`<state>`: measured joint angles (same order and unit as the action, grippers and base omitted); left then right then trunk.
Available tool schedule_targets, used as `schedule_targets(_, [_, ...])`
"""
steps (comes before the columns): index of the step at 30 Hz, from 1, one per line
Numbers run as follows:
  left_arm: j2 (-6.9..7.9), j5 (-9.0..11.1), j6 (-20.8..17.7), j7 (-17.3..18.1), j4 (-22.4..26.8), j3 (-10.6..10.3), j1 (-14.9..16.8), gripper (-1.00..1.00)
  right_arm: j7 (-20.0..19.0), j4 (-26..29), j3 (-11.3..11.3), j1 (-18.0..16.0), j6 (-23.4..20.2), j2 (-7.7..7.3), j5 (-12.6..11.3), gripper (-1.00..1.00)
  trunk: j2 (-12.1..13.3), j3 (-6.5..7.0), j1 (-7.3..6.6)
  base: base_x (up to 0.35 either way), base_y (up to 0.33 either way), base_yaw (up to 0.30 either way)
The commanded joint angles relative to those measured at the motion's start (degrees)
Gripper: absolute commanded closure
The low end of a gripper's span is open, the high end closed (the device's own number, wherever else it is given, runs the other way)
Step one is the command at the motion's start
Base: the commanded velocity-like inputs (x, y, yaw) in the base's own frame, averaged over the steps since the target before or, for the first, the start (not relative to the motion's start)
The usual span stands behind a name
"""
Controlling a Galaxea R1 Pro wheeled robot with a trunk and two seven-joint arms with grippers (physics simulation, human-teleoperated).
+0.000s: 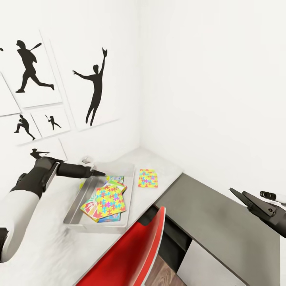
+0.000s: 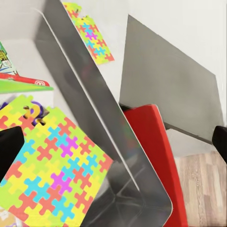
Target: Put all the toys in the child's room - the three board games (two on the bed and one on the table), the two jigsaw puzzles on the table, and the tennis ball on the table - inside the toy box on the table in the child's room.
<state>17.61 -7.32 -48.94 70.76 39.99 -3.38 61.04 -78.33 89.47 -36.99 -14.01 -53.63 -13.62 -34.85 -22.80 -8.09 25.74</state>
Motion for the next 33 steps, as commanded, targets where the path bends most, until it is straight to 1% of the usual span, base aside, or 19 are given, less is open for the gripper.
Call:
schedule_targets(1, [0.67,-0.38,-0.45,2.35,0.19,1.21,-0.05,-1.00,-0.06,0.00,-0.01,-0.06,-0.43,-0.01,-0.13,-1.00,-0.12,-0.05,0.04,0.000,0.000,-0.126])
schedule_targets(3, [1.97,-0.33,-0.45,6.74,0.31,3.52,-0.25,-1.00,-0.06,0.00,-0.02,-0.06,-0.43,-0.01,-0.13,-1.00,-0.12,0.11,0.04,0.000,0.000,-0.131])
schedule_targets(4, [2.84,-0.38,-0.42,10.48,0.37,5.10,-0.55,-1.00,-0.06,0.00,-0.02,-0.06,-0.43,-0.01,-0.13,-1.00,-0.12,0.19,0.04,0.000,0.000,-0.132])
schedule_targets(6, [4.31,-0.46,-0.35,15.84,0.42,7.10,-1.47,-1.00,-0.07,0.00,-0.02,-0.06,-0.43,-0.01,-0.13,-1.00,-0.12,0.36,0.04,-0.003,0.000,-0.123])
schedule_targets(7, [5.45,-0.43,-0.24,18.14,0.46,8.20,-2.29,-1.00,-0.07,0.00,-0.02,-0.06,-0.43,-0.01,-0.13,-1.00,-0.12,0.44,0.04,-0.031,0.000,-0.102])
schedule_targets(8, [6.04,-0.37,-0.09,18.96,0.47,8.71,-2.74,-1.00,-0.07,0.00,-0.02,-0.06,-0.43,-0.01,-0.13,-1.00,-0.12,0.53,0.04,-0.045,0.000,-0.090])
schedule_targets(9, [6.65,-0.31,0.15,19.24,0.46,9.28,-3.28,-1.00,-0.07,0.00,-0.02,-0.06,-0.43,-0.01,-0.13,-1.00,-0.12,0.62,0.04,-0.057,0.000,-0.076])
schedule_targets(11, [8.37,0.06,1.20,19.24,0.45,12.13,-5.86,-1.00,-0.07,0.00,-0.02,-0.06,-0.43,-0.01,-0.13,-1.00,-0.12,0.79,0.04,-0.089,0.000,-0.040])
schedule_targets(12, [8.62,0.16,1.47,19.24,0.45,13.02,-6.61,-1.00,-0.07,0.00,-0.02,-0.06,-0.43,-0.01,-0.13,-1.00,-0.12,0.88,0.04,-0.104,0.000,-0.025])
schedule_targets(13, [8.99,0.35,2.01,19.24,0.44,15.03,-8.22,-1.00,-0.07,0.00,-0.01,-0.06,-0.36,-0.01,-0.13,-1.00,-0.12,0.98,0.04,-0.099,0.000,-0.016])
schedule_targets(14, [9.22,0.50,2.59,19.24,0.42,17.31,-10.00,-1.00,-0.07,0.00,-0.01,-0.05,-0.06,-0.01,-0.13,-1.00,-0.12,1.07,0.04,-0.068,0.000,-0.010])
schedule_targets(15, [9.30,0.57,2.89,19.24,0.41,18.53,-10.91,-1.00,-0.07,0.00,0.00,-0.05,0.18,-0.01,-0.15,-1.00,-0.12,1.16,0.04,-0.055,0.000,-0.008])
schedule_targets(18, [9.55,0.69,4.58,19.24,0.43,25.27,-15.81,-1.00,-0.04,0.00,0.10,-0.05,1.44,-0.01,-0.20,-1.00,-0.12,1.44,0.04,-0.024,0.000,-0.004])
schedule_targets(20, [9.59,0.71,5.09,19.24,0.43,27.61,-18.07,-1.00,-0.01,-0.03,0.17,-0.05,1.69,-0.01,-0.21,-1.00,-0.12,1.61,0.04,-0.009,0.000,-0.001])
schedule_targets(24, [9.56,0.70,6.51,19.24,0.42,30.08,-21.07,-1.00,0.03,-0.10,0.29,-0.05,1.95,-0.01,-0.17,-1.00,-0.12,1.79,0.04,-0.004,0.000,-0.001])
schedule_targets(28, [9.75,0.76,7.82,19.24,0.43,31.95,-22.05,-1.00,0.11,-0.14,0.42,-0.05,2.24,0.06,-0.14,-1.00,-0.12,1.82,0.04,0.000,0.000,0.000])
schedule_targets(29, [9.76,0.78,7.94,19.24,0.44,33.05,-22.15,-1.00,0.21,-0.15,0.45,-0.05,2.59,0.07,-0.19,-1.00,-0.12,1.83,0.04,0.000,0.000,0.000])
schedule_targets(31, [10.42,0.94,8.59,19.24,-0.22,33.67,-22.80,-1.00,0.86,0.50,-0.20,0.60,3.23,0.62,0.14,-1.00,-0.12,1.82,0.04,0.000,0.000,0.000])
schedule_targets(33, [11.07,0.94,9.23,19.24,-0.44,34.31,-23.44,-1.00,1.50,1.14,-0.84,1.24,3.87,0.56,0.16,-1.00,-0.12,1.82,0.04,0.000,0.000,0.000])
